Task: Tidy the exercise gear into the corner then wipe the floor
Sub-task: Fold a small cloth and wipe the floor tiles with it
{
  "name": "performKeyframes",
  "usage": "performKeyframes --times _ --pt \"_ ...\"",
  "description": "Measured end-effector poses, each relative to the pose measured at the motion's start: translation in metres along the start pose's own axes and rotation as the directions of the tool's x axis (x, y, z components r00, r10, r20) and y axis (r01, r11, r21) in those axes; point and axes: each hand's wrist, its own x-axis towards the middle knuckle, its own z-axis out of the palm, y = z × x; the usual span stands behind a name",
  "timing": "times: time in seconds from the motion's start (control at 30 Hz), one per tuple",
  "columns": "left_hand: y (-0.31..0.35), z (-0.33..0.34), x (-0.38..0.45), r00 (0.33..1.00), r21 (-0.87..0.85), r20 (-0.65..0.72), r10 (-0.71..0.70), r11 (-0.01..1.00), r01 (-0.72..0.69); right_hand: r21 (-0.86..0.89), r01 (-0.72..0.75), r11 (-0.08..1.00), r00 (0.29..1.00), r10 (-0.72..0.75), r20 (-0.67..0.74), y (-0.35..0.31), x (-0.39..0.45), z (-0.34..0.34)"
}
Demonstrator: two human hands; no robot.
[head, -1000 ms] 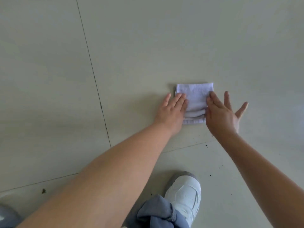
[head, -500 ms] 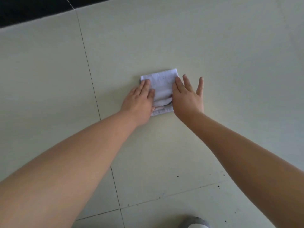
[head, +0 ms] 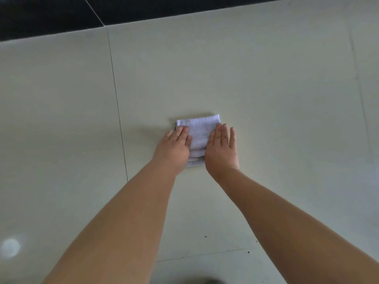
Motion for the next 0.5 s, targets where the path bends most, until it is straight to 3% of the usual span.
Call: performKeyframes --times 0.5 --pt "-0.009 0.0 0.004 0.996 0.092 -0.066 0.054 0.995 -0.048 -0.135 0.034 0.99 0.999 -0.04 -0.037 0.012 0.004 -0.006"
